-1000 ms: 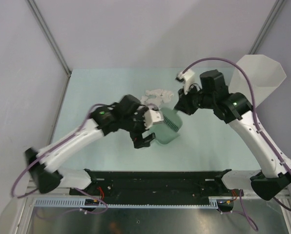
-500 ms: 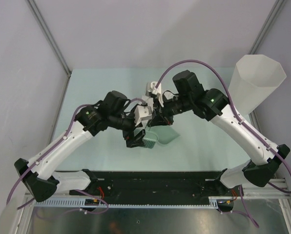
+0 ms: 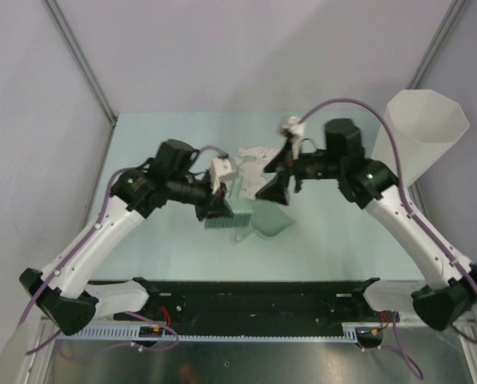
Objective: Sweep away the paper scraps from the table
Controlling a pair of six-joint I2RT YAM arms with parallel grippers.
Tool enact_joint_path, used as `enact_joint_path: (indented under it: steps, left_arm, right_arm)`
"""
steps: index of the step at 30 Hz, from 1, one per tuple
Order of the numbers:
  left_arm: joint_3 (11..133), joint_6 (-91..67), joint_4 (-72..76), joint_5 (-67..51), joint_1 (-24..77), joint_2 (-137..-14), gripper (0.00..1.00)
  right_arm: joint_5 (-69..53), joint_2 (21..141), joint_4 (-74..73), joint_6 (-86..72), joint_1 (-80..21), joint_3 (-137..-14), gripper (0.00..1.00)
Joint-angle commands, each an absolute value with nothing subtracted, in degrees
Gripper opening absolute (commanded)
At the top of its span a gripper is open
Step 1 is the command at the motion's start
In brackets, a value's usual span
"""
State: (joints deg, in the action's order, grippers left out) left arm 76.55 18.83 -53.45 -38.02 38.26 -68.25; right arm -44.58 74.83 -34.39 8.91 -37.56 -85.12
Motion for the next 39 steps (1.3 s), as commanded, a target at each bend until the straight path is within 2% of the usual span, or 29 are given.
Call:
enact_joint_path:
  steps: [1,6,8,11,12,14,15,17,18,19,20,21,22,23,24,26,29,33,36,39]
  left_arm:
    - [80.33,11.35,-45.98,-46.93,30.07,-63.73,0.00]
    - [79.28,9.67,-45.09,-49.91,29.88,-63.37,0.00]
    - [79.19,9.75,-44.91,-50.10,29.88,-62.85,0.00]
    - [79.45,9.84,-44.82,-51.50,29.79,-62.40,0.00]
    - [79.63,9.76,-44.91,-52.98,29.71,-62.40,0.00]
    - [79.63,9.76,-44.83,-54.31,29.62,-62.14,0.00]
    - [79.72,9.84,-44.91,-54.93,29.45,-61.88,0.00]
    - [79.89,9.76,-44.91,-55.46,29.44,-61.79,0.00]
    - [79.98,9.93,-44.91,-55.37,29.27,-61.79,0.00]
    - [80.07,10.02,-44.91,-55.20,29.27,-61.79,0.00]
    - [79.98,10.11,-44.83,-54.41,29.18,-61.79,0.07]
    - [79.98,10.02,-44.91,-53.53,29.18,-61.79,0.29]
    - [80.15,9.93,-44.91,-52.22,29.01,-61.53,0.59]
    - [80.16,10.28,-45.09,-50.12,28.74,-61.35,0.99]
    - [80.68,10.89,-45.35,-49.23,28.04,-61.17,1.00]
    - [81.73,12.99,-46.57,-48.69,26.38,-60.91,1.00]
    - [83.06,16.16,-48.77,-49.04,26.28,-61.35,1.00]
    - [81.39,18.19,-50.62,-48.43,27.51,-62.31,0.99]
    - [81.12,20.47,-53.16,-42.32,31.36,-63.10,0.94]
    - [81.47,21.71,-56.51,-38.68,34.71,-65.12,0.84]
  right_arm:
    - [-52.11,65.67,-0.55,-14.31,-28.12,-70.07,1.00]
    - [-48.86,67.84,-1.06,-7.64,-38.40,-69.26,0.98]
    - [-52.10,70.22,1.21,-9.66,-38.06,-69.26,0.92]
    - [-54.31,73.72,5.44,-13.44,-37.88,-69.26,0.69]
    - [-55.01,74.44,7.54,-14.14,-37.97,-69.26,0.50]
    - [-56.94,76.10,8.96,-15.64,-38.14,-69.26,0.35]
    - [-57.39,76.37,9.14,-15.73,-38.23,-69.26,0.25]
    - [-58.71,76.64,8.79,-14.16,-38.84,-69.26,0.20]
    - [-58.97,76.47,7.66,-13.45,-39.02,-69.26,0.02]
    - [-59.15,76.20,6.78,-12.49,-39.02,-69.26,0.00]
    - [-59.41,75.85,5.46,-9.78,-39.02,-69.26,0.00]
    - [-59.15,74.81,1.79,-7.84,-38.68,-69.17,0.00]
    - [-58.28,73.92,-1.90,-4.69,-38.50,-69.26,0.00]
    - [-54.79,73.05,-5.59,3.17,-38.32,-69.26,0.00]
    - [-51.88,72.25,-13.98,8.56,-38.41,-69.26,0.00]
    - [-46.35,71.28,-21.50,19.70,-38.67,-69.61,0.00]
    - [-44.91,73.29,-35.81,25.56,-39.11,-73.80,0.00]
    - [-42.63,74.97,-42.97,32.58,-41.65,-78.47,0.00]
    - [-41.31,78.21,-49.12,35.32,-43.24,-83.47,0.00]
    - [-39.99,81.91,-54.66,37.17,-44.03,-87.35,0.00]
